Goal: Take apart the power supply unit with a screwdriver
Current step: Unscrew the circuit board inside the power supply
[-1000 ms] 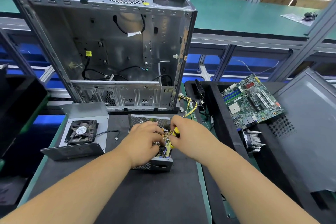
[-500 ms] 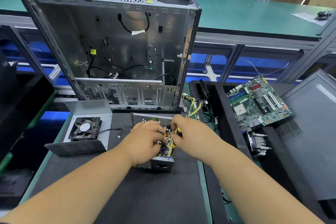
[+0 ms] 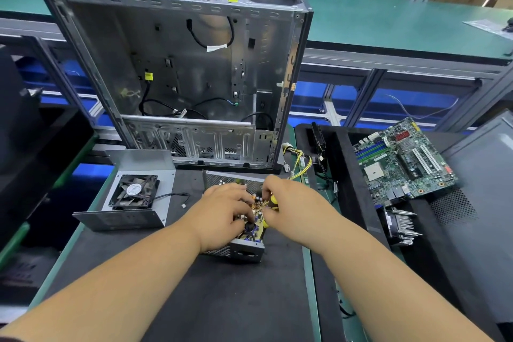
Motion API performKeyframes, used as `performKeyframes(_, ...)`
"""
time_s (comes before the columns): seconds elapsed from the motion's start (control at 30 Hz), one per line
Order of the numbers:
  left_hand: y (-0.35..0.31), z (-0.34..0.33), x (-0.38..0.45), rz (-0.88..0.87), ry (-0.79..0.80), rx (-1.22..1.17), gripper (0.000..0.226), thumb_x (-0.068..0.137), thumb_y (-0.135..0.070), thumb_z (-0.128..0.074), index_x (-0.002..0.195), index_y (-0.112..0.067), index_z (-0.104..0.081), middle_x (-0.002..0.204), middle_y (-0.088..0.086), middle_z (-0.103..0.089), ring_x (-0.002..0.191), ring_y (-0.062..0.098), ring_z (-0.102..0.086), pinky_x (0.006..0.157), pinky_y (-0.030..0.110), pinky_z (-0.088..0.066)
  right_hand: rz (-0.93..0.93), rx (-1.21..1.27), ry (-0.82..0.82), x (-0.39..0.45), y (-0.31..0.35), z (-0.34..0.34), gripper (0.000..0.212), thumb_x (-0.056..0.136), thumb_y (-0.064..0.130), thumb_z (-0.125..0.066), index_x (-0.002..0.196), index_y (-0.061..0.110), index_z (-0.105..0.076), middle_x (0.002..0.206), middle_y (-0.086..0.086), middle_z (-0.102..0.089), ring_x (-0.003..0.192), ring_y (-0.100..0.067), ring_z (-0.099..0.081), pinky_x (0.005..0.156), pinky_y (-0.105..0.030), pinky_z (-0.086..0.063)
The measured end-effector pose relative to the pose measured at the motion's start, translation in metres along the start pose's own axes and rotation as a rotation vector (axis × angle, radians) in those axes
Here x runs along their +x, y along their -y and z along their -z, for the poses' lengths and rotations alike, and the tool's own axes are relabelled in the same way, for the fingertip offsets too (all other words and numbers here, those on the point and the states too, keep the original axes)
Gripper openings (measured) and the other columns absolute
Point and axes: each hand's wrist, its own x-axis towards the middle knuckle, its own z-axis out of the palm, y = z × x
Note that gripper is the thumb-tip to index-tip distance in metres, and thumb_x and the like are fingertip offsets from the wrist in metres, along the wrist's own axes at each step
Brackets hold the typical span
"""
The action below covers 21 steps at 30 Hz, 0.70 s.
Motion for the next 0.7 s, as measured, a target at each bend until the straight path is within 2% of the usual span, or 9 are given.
performKeyframes(0.13, 0.000, 0.000, 0.000, 0.007, -0.005, -0.003, 0.029, 0.085, -0.022, -0.055, 0.101, -0.039, -0.073, 0.135, -0.029, -0.050, 0.142, 0.003, -0.024, 0.117, 0.032, -0.010, 0.038, 0.022, 0.026, -0.002, -0.002, 0.000, 0.017, 0.086, 0.024, -0.057, 0.099, 0.021, -0.047, 0.097, 0.001, -0.052, 0.094, -0.024, -0.048, 0.073, -0.033, -0.038)
performKeyframes(0.23, -0.002, 0.001, -0.001, 0.001, 0.004, 0.014, 0.030, 0.087, -0.021, -0.054, 0.106, -0.036, -0.072, 0.135, -0.027, -0.050, 0.143, 0.005, -0.023, 0.118, 0.033, -0.011, 0.058, -0.143, -0.044, -0.005, -0.003, -0.006, 0.026, 0.092, 0.044, -0.050, 0.099, 0.020, -0.042, 0.086, 0.003, -0.050, 0.086, -0.026, -0.052, 0.070, -0.036, -0.043)
performKeyframes(0.3, -0.003, 0.002, -0.001, -0.002, 0.009, 0.021, 0.032, 0.088, -0.020, -0.053, 0.110, -0.036, -0.072, 0.136, -0.027, -0.049, 0.144, 0.005, -0.023, 0.118, 0.033, -0.012, 0.050, -0.238, -0.077, -0.003, -0.005, -0.010, 0.035, 0.097, 0.054, -0.040, 0.100, 0.019, -0.040, 0.078, 0.003, -0.048, 0.078, -0.027, -0.052, 0.063, -0.036, -0.042)
performKeyframes(0.4, -0.005, 0.003, -0.001, 0.006, 0.020, 0.015, 0.032, 0.088, -0.020, -0.053, 0.107, -0.038, -0.072, 0.137, -0.027, -0.049, 0.144, 0.005, -0.022, 0.118, 0.033, -0.011, 0.034, -0.211, -0.057, 0.001, -0.007, -0.011, 0.030, 0.101, 0.046, -0.041, 0.107, 0.016, -0.044, 0.085, -0.002, -0.058, 0.084, -0.030, -0.058, 0.063, -0.037, -0.043)
performKeyframes(0.47, -0.005, 0.004, -0.001, 0.006, 0.023, 0.019, 0.032, 0.088, -0.020, -0.053, 0.107, -0.038, -0.072, 0.137, -0.027, -0.048, 0.144, 0.005, -0.023, 0.118, 0.033, -0.011, 0.037, -0.116, -0.032, 0.002, -0.007, -0.010, 0.024, 0.099, 0.038, -0.048, 0.108, 0.016, -0.045, 0.087, -0.001, -0.056, 0.084, -0.029, -0.056, 0.063, -0.036, -0.040)
performKeyframes(0.57, -0.005, 0.004, -0.001, 0.006, 0.020, 0.011, 0.032, 0.088, -0.020, -0.053, 0.105, -0.037, -0.073, 0.136, -0.025, -0.050, 0.144, 0.006, -0.024, 0.118, 0.035, -0.013, 0.029, 0.015, -0.012, 0.000, -0.006, -0.005, 0.017, 0.091, 0.030, -0.057, 0.098, 0.022, -0.044, 0.090, 0.003, -0.051, 0.084, -0.024, -0.049, 0.064, -0.033, -0.033)
performKeyframes(0.7, -0.005, 0.005, -0.001, 0.005, 0.022, 0.006, 0.031, 0.087, -0.020, -0.053, 0.105, -0.036, -0.073, 0.136, -0.024, -0.051, 0.144, 0.006, -0.024, 0.118, 0.036, -0.013, 0.055, 0.010, 0.018, -0.002, -0.007, -0.004, 0.015, 0.086, 0.026, -0.056, 0.095, 0.021, -0.045, 0.097, -0.001, -0.053, 0.094, -0.026, -0.049, 0.073, -0.034, -0.039)
